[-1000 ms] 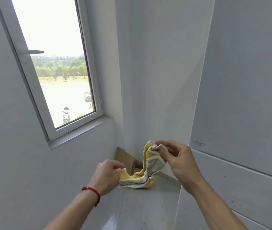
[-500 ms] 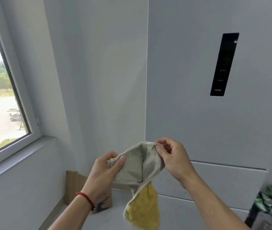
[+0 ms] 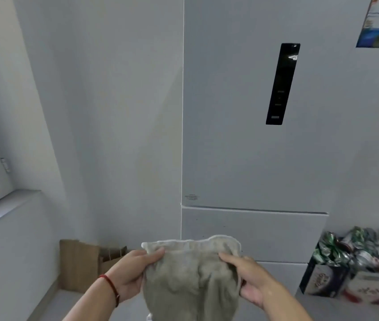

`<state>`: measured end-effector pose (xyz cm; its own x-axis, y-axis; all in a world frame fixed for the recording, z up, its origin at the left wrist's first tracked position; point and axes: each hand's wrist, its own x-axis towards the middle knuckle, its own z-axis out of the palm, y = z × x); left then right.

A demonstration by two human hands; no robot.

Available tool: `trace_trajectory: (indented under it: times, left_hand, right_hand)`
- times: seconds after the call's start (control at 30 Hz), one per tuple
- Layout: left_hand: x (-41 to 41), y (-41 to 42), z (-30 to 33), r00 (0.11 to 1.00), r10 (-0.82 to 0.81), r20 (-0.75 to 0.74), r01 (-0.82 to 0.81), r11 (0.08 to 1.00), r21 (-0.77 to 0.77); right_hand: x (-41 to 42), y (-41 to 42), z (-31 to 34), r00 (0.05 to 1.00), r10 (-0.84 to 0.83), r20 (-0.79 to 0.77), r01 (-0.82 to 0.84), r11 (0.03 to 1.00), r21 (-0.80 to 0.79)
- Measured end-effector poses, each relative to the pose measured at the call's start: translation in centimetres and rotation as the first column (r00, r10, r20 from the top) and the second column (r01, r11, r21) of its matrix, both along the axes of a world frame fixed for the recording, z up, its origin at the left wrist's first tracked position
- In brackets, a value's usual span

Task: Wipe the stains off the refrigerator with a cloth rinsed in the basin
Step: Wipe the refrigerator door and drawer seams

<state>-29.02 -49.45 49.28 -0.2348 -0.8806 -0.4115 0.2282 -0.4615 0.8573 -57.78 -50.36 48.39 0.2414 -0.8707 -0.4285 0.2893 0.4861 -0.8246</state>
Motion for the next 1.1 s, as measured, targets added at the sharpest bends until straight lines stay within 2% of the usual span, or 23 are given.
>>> trace_trajectory:
  times: [0.07,0.1,0.13,0.17,0.23,0.33,0.43,0.53,0.57,0.63,0.7,0.83,1.1]
  left_hand:
    - [0.9,-0.3,-0.4,0.995,0.033,-0.094,-0.029,0.998,0.047]
    - [1.2,0.1,-1.1,0.989,0.028,-0.143,-0.018,0.997,0.069]
    - [1.2,0.9,-2.0,0.986,-0.005,-0.167,0.019,0.997,0.080]
    - [1.2,1.6,-3.1,0.990,-0.032,-0.136,0.044,0.995,0.085]
    - [0.9,2.8,-5.4,0.997,-0.072,-0.022,0.075,0.989,0.131]
    - [0.9,2.6,-5.3,0.996,-0.075,0.053,0.069,0.991,0.117]
    - [1.3,1.5,-1.4,0.998,-0.070,-0.008,0.070,0.997,-0.018]
    - [1.8,1.1,2.5,0.997,-0.006,-0.083,-0.010,0.982,-0.187]
    - [1.8,0.9,3.4,0.998,0.022,-0.066,-0.039,0.966,-0.257]
    - [1.7,0.4,4.7,0.995,0.078,0.057,-0.049,0.918,-0.395]
    - [1.0,-0.7,5.7,0.979,0.092,0.183,0.003,0.886,-0.463]
    - [-0.5,-2.8,7.9,0.935,0.114,0.335,0.087,0.843,-0.530]
    - [-0.5,-5.3,11.1,0.832,0.301,0.465,0.070,0.775,-0.627]
  right_hand:
    - [-1.9,0.1,-0.4,0.996,0.065,0.058,-0.067,0.997,0.033]
    - [-2.6,0.4,-0.9,0.993,0.106,0.044,-0.109,0.992,0.057]
    - [-3.1,1.0,-1.7,0.986,0.165,-0.034,-0.162,0.984,0.079]
    - [-3.4,1.6,-2.5,0.965,0.224,-0.134,-0.211,0.972,0.105]
    - [-4.0,2.5,-4.3,0.938,0.242,-0.248,-0.208,0.966,0.154]
    - [-4.9,2.7,-4.6,0.947,0.204,-0.247,-0.177,0.976,0.127]
    - [-6.2,2.0,-1.8,0.969,0.155,-0.191,-0.174,0.981,-0.084]
    - [-8.3,2.2,2.5,0.995,0.092,-0.033,-0.098,0.934,-0.344]
    - [-9.0,2.3,3.8,0.996,0.071,-0.060,-0.090,0.898,-0.430]
    - [-9.6,2.0,5.1,0.964,-0.008,-0.265,-0.147,0.817,-0.558]
    - [-10.1,0.8,5.2,0.902,-0.157,-0.401,-0.137,0.779,-0.612]
    - [-10.2,-0.7,6.5,0.821,-0.375,-0.431,-0.048,0.706,-0.707]
    - [-12.5,-2.8,11.3,0.791,-0.370,-0.487,-0.133,0.673,-0.728]
